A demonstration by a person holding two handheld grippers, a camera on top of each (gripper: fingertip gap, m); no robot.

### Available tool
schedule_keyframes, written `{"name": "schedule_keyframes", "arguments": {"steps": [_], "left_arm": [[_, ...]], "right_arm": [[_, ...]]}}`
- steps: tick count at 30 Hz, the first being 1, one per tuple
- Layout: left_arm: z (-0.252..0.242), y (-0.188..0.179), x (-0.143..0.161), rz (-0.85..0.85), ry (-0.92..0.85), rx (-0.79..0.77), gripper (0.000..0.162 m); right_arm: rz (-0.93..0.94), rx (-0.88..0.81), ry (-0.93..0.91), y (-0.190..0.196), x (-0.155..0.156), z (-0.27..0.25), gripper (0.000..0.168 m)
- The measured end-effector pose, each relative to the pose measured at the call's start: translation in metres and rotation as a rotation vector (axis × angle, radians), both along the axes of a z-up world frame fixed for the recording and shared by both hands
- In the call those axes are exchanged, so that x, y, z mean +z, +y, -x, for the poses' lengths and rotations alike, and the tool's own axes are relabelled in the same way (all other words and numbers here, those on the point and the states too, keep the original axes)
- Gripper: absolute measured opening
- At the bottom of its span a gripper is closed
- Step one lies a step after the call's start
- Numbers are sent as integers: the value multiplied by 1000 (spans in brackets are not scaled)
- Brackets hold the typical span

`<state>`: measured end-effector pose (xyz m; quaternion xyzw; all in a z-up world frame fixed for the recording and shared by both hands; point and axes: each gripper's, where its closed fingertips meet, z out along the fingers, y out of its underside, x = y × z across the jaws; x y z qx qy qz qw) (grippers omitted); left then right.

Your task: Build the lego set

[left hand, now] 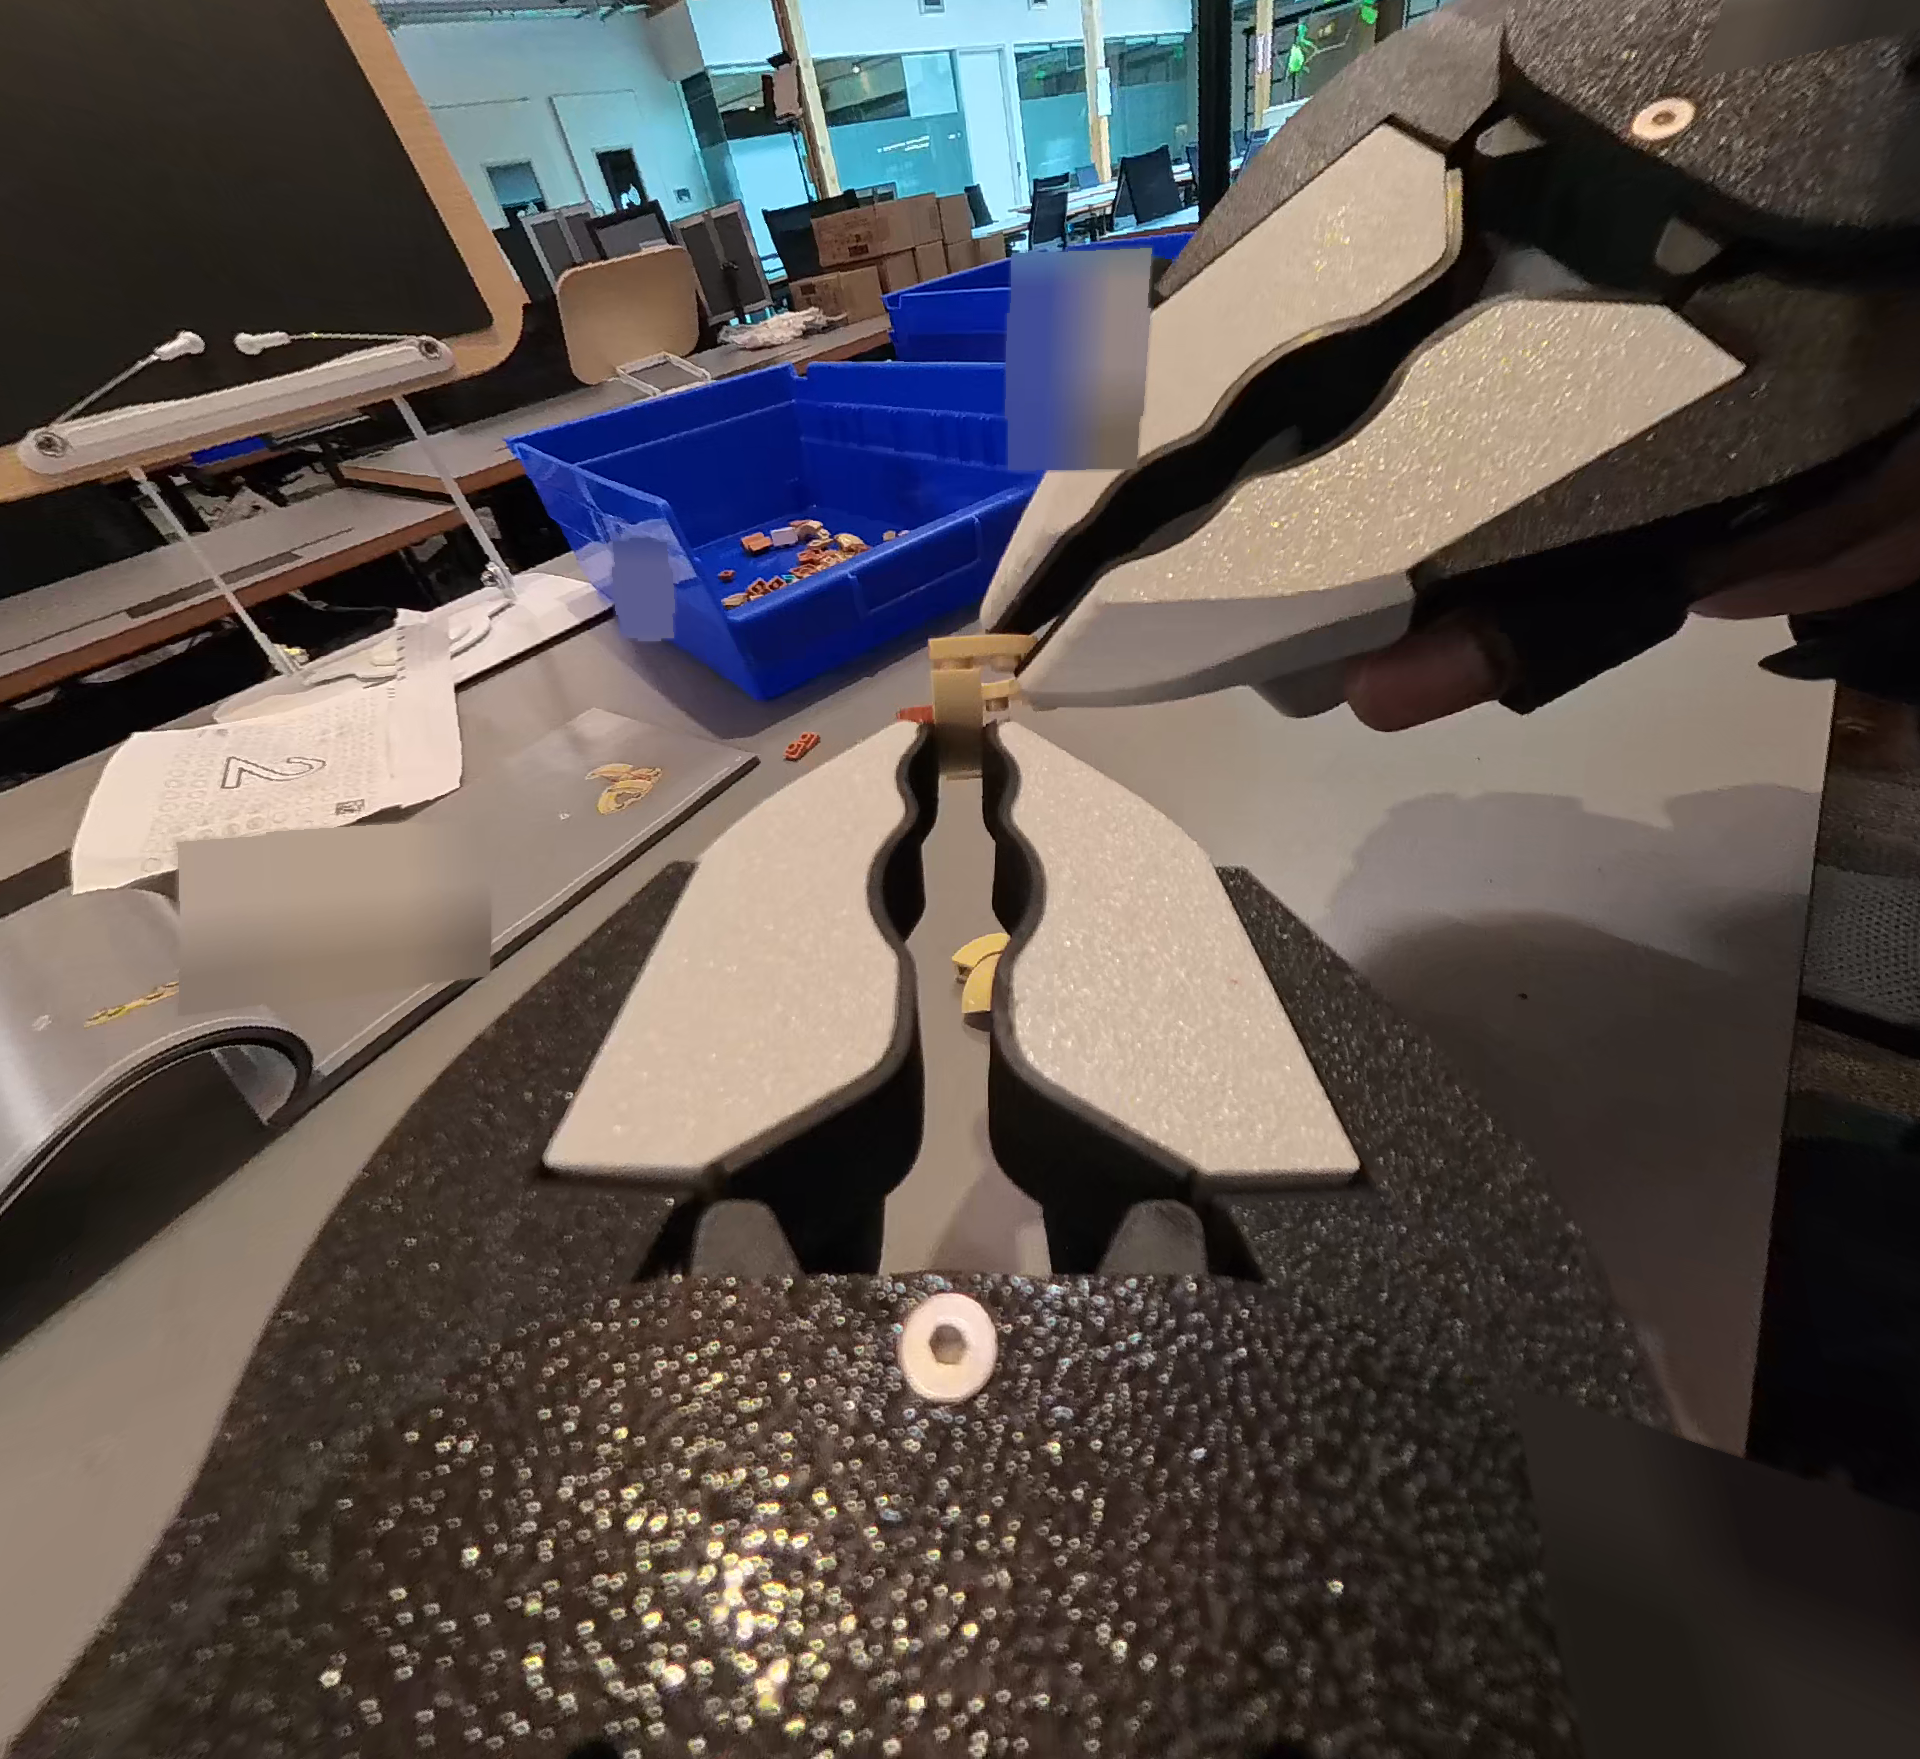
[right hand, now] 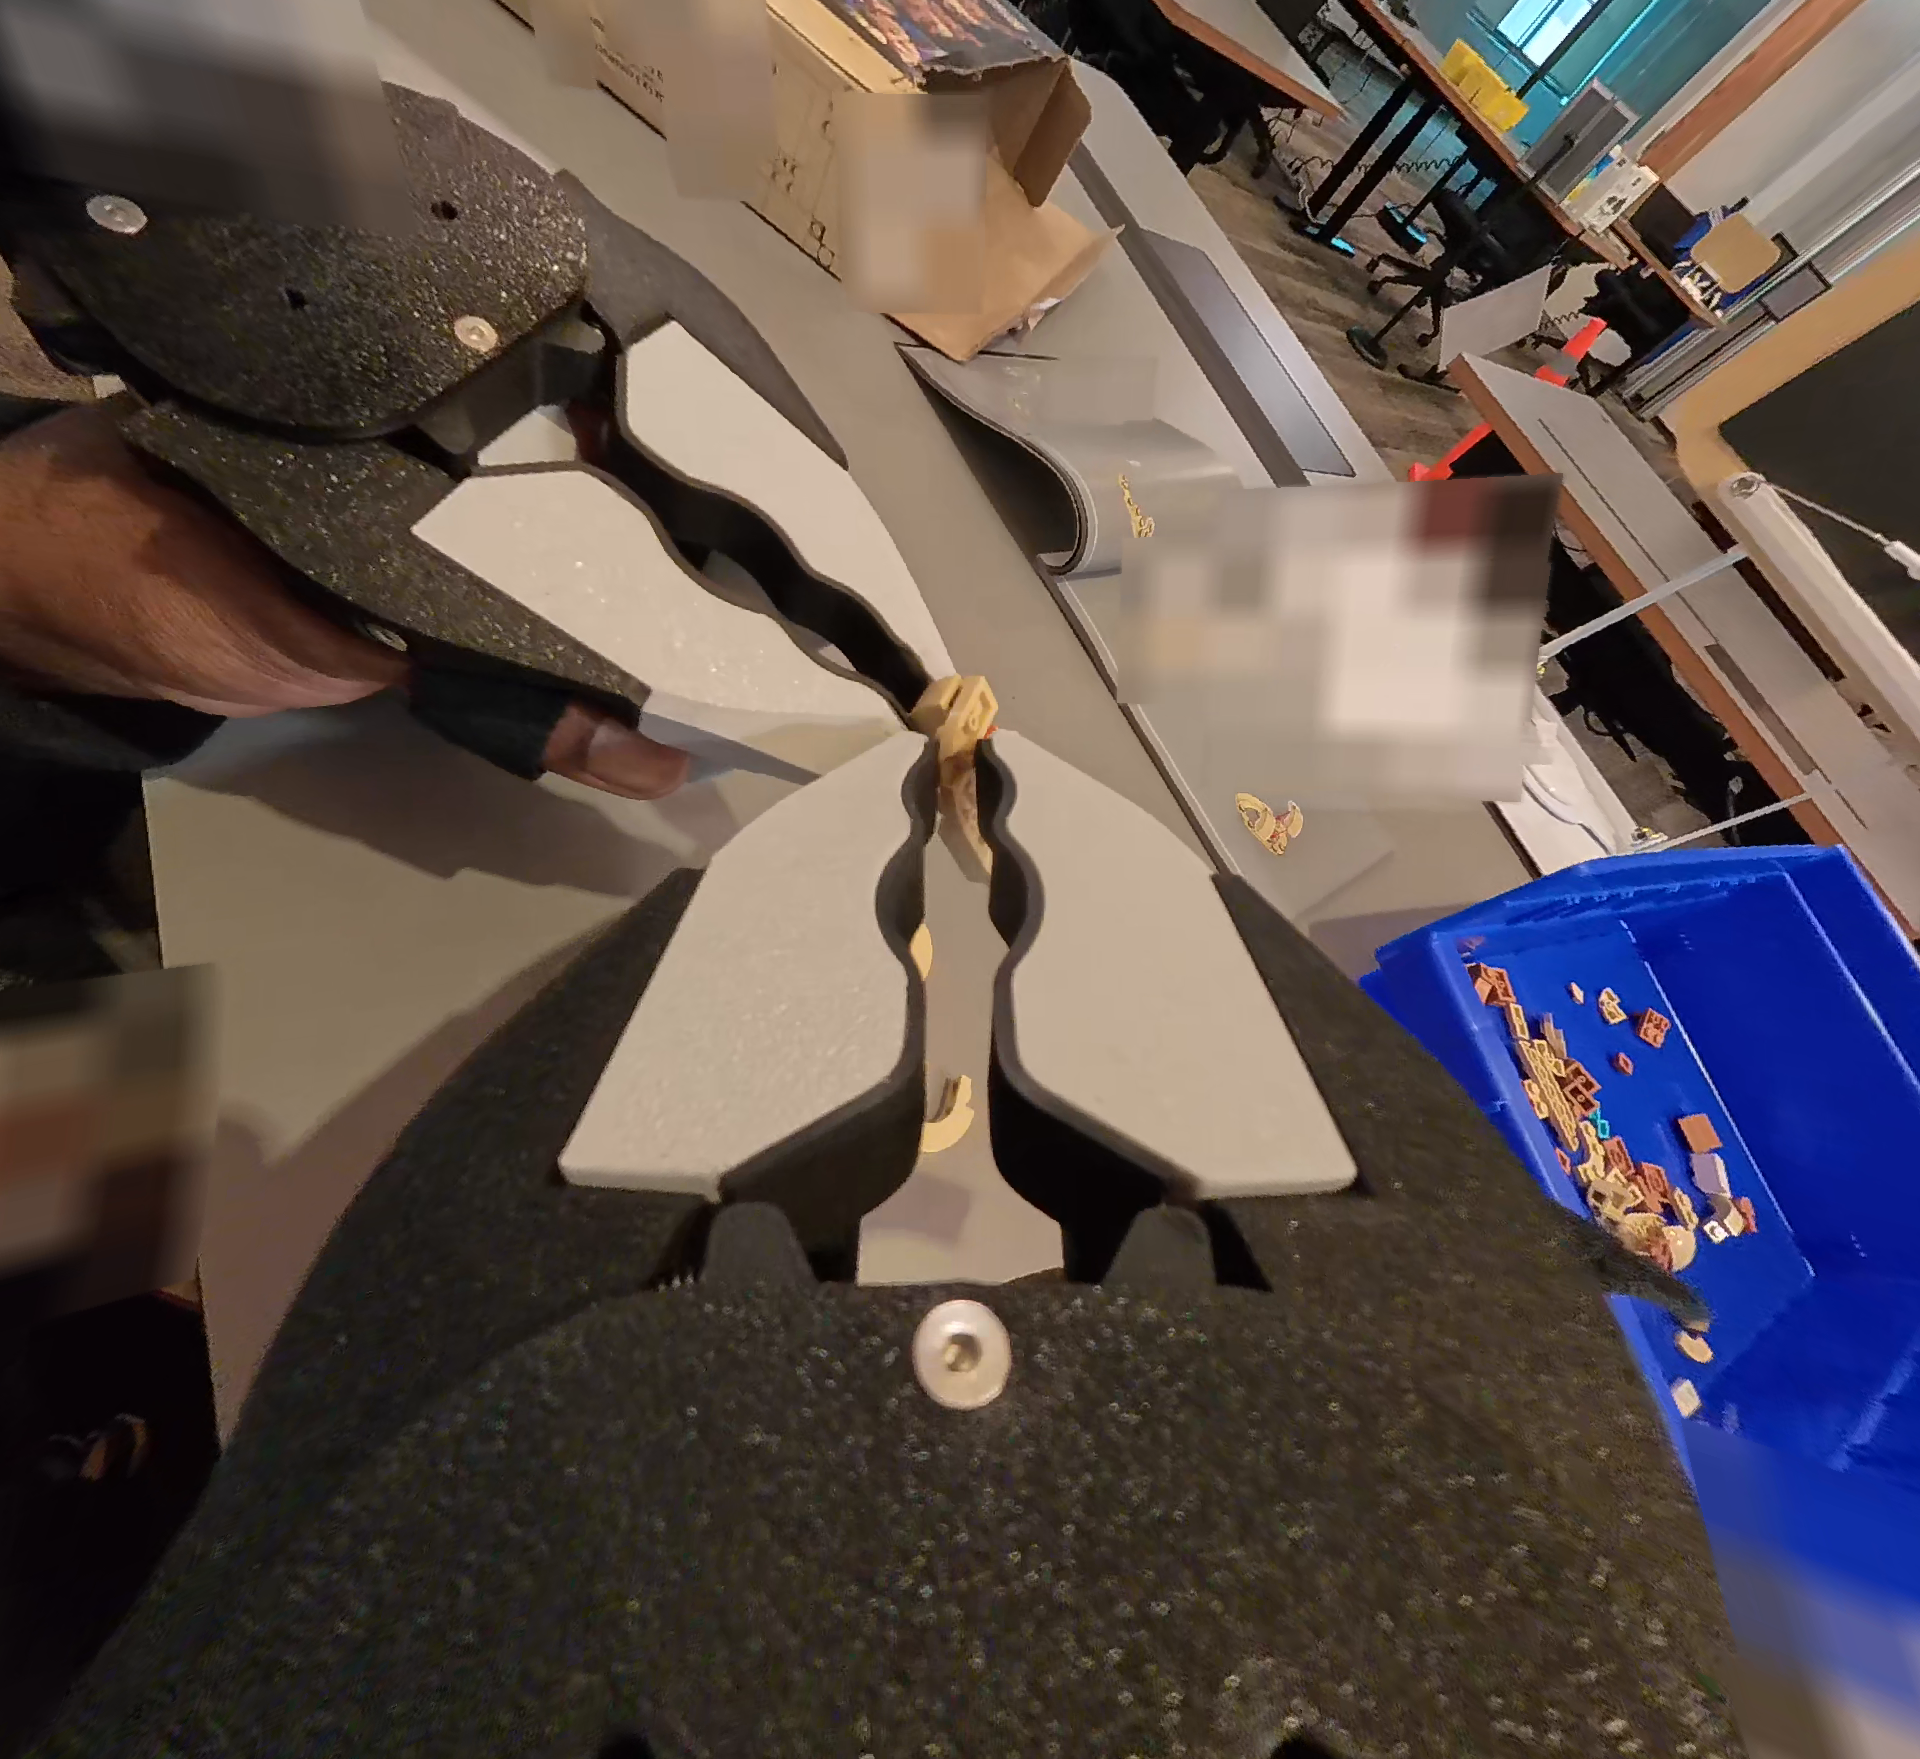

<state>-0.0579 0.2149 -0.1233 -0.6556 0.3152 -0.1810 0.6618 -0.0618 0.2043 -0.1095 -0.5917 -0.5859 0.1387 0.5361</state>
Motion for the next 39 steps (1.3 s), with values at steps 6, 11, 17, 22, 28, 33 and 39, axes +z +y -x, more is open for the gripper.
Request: {"name": "schedule_keyframes", "arguments": {"steps": [6, 11, 17, 22, 28, 33, 39], "left_arm": [[-2, 0, -2, 6, 15, -4, 8], [-3, 0, -4, 9, 29, -8, 7], [-4, 0, -4, 15, 31, -13, 7], [-4, -1, -4, 10, 28, -13, 7], [-3, -1, -3, 11, 25, -15, 7], [-3, -1, -4, 11, 33, -13, 7], [-4, -1, -6, 16, 55, -12, 7]], "right_arm": [[-21, 5, -45, 0, -2, -1, 6], [-26, 24, -77, 0, -4, -3, 6], [-39, 36, -96, -1, -4, -4, 6], [-31, 46, -86, -1, -4, -4, 7], [20, 75, -11, -5, 6, -4, 9], [43, 81, -33, -4, 0, 1, 9], [60, 82, -47, -4, -3, 0, 6]]}}
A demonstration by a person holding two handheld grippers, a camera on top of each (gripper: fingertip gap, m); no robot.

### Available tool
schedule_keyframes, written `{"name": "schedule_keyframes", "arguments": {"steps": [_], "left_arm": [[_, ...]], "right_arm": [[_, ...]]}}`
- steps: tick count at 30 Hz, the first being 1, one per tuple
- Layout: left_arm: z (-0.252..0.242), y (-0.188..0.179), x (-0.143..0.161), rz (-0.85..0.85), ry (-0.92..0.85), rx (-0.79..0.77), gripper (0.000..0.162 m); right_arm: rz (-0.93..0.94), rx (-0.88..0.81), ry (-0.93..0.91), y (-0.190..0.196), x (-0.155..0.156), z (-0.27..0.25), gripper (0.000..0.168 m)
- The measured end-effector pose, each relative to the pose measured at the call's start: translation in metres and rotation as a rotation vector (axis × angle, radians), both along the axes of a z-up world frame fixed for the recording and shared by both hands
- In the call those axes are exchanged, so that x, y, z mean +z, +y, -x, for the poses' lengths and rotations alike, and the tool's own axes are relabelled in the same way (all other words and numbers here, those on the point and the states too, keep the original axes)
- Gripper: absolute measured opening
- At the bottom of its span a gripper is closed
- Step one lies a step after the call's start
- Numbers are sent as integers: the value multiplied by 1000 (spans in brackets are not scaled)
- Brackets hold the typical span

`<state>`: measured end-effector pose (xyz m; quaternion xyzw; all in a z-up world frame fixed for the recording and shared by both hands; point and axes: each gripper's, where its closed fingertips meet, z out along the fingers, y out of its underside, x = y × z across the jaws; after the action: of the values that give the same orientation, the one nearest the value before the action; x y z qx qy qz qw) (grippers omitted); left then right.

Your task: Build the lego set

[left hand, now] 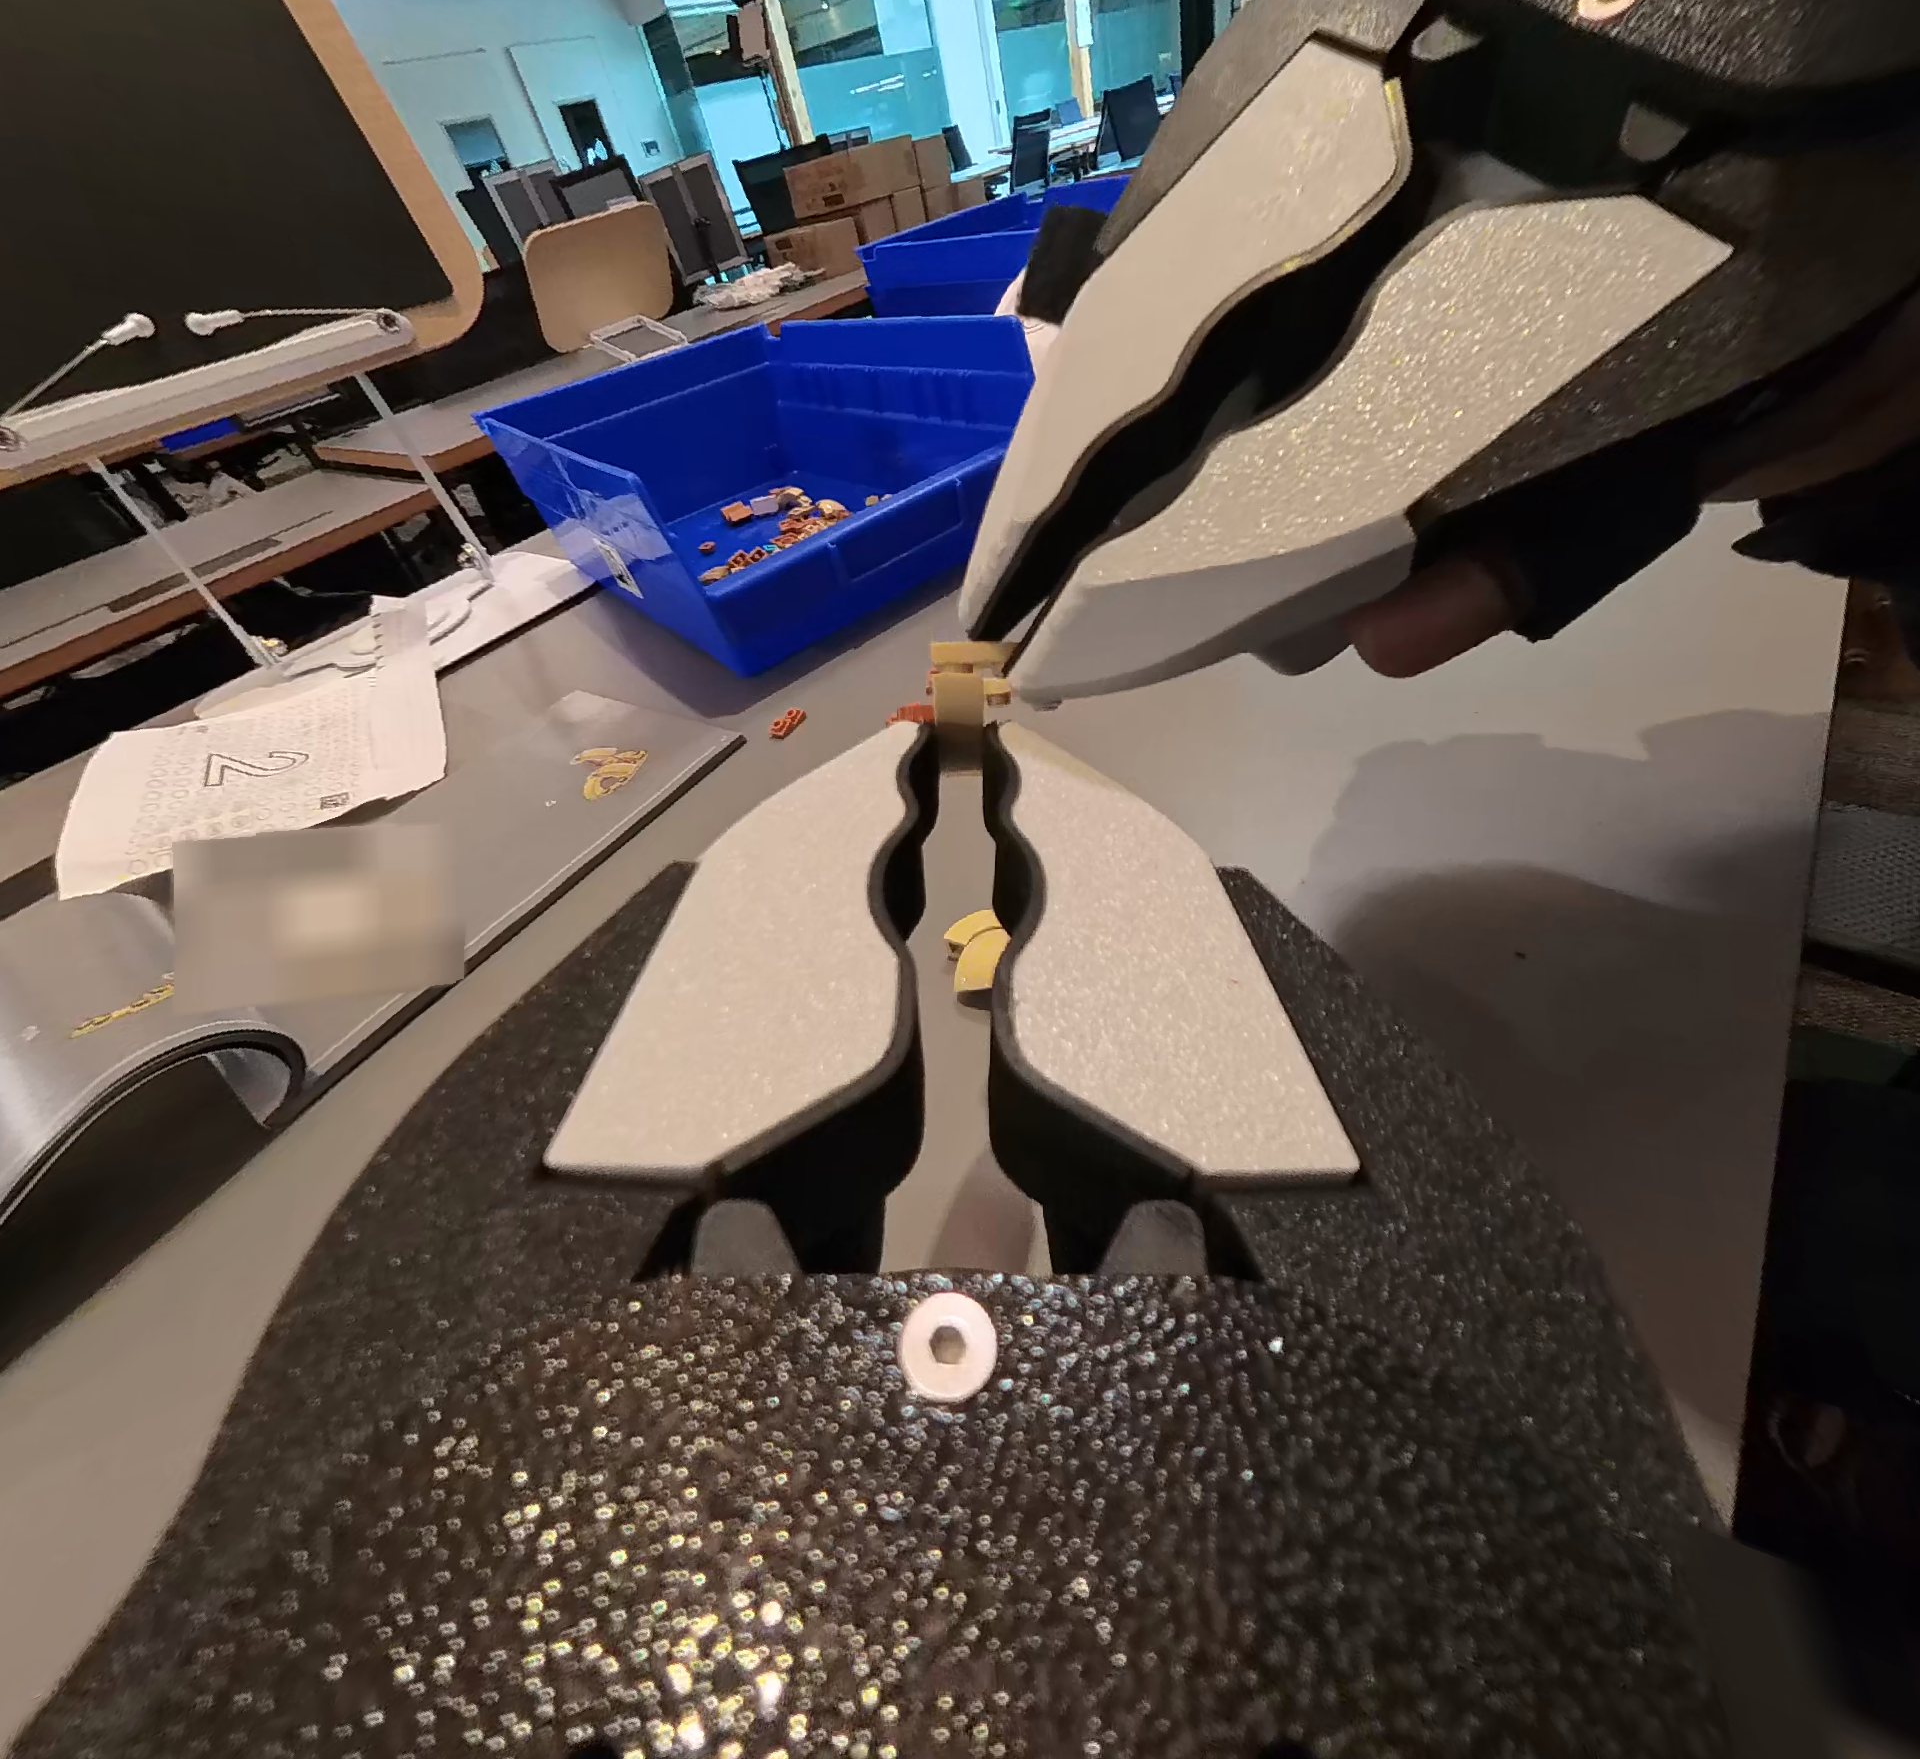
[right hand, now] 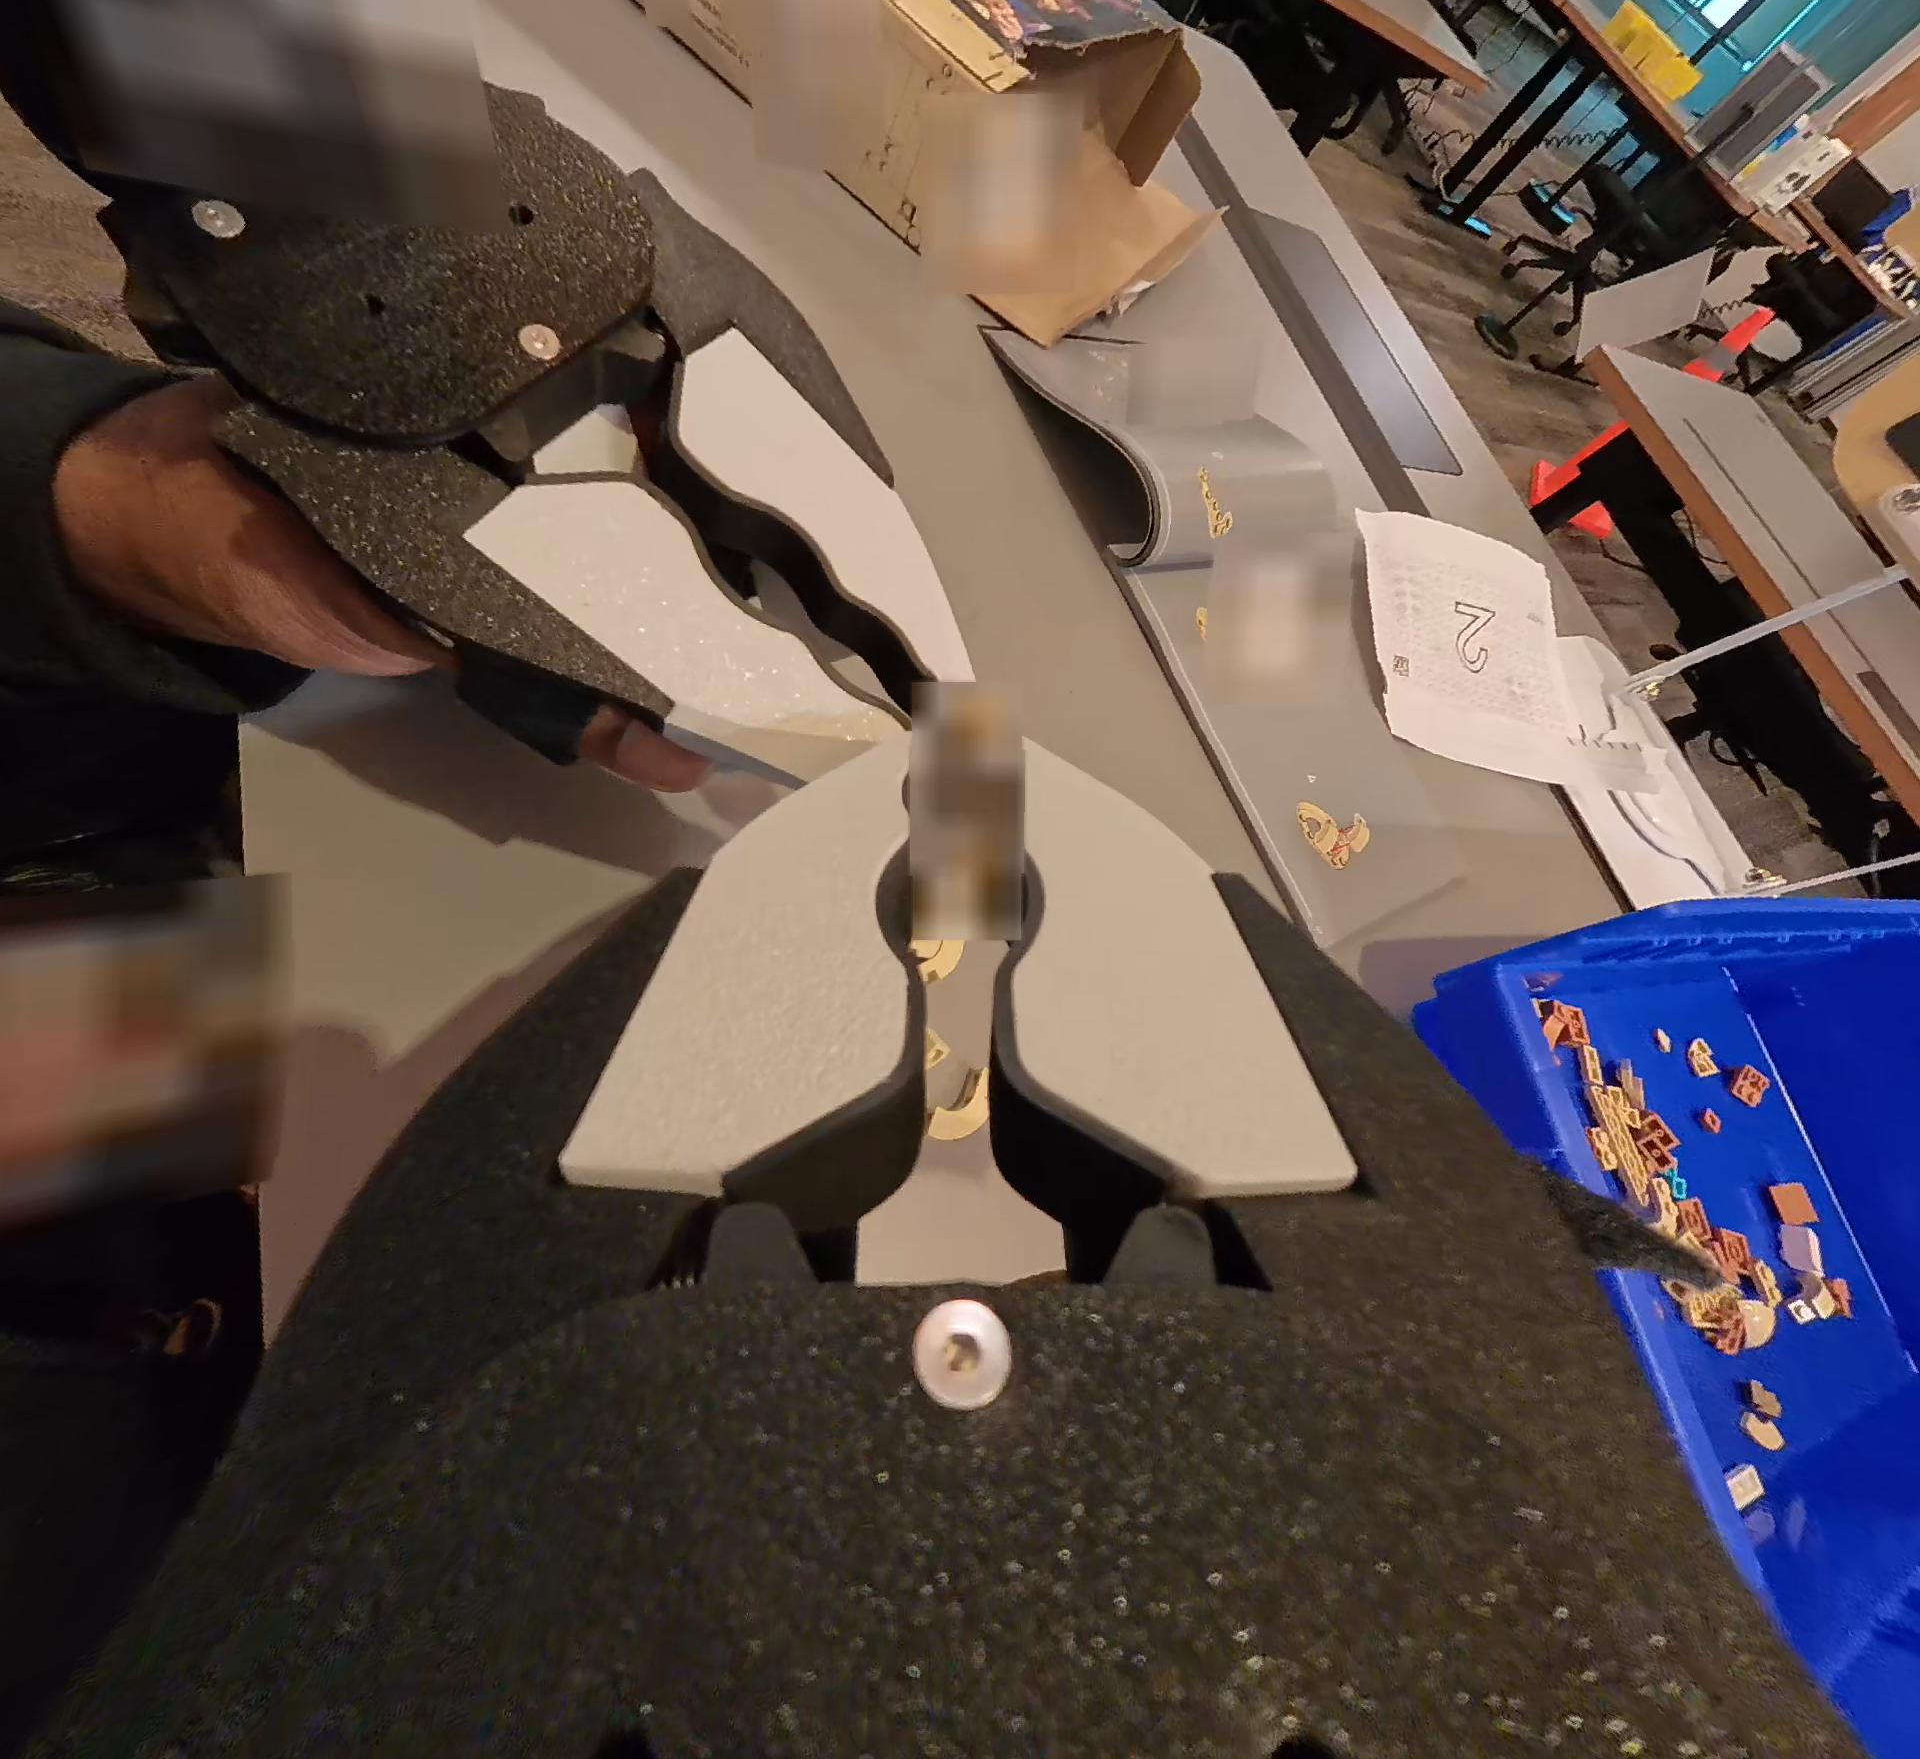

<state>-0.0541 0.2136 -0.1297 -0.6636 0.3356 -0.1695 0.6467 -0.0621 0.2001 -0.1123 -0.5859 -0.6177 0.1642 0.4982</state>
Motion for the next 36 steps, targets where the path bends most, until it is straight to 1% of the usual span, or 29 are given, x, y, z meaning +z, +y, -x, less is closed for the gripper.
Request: {"name": "schedule_keyframes", "arguments": {"steps": [16, 36], "left_arm": [[0, 1, -7, 8, 63, 9, 7], [-4, -3, -11, 14, 96, -38, 7]], "right_arm": [[43, 8, -72, 0, -8, 0, 7], [215, 161, -190, -4, -13, -3, 6]]}}
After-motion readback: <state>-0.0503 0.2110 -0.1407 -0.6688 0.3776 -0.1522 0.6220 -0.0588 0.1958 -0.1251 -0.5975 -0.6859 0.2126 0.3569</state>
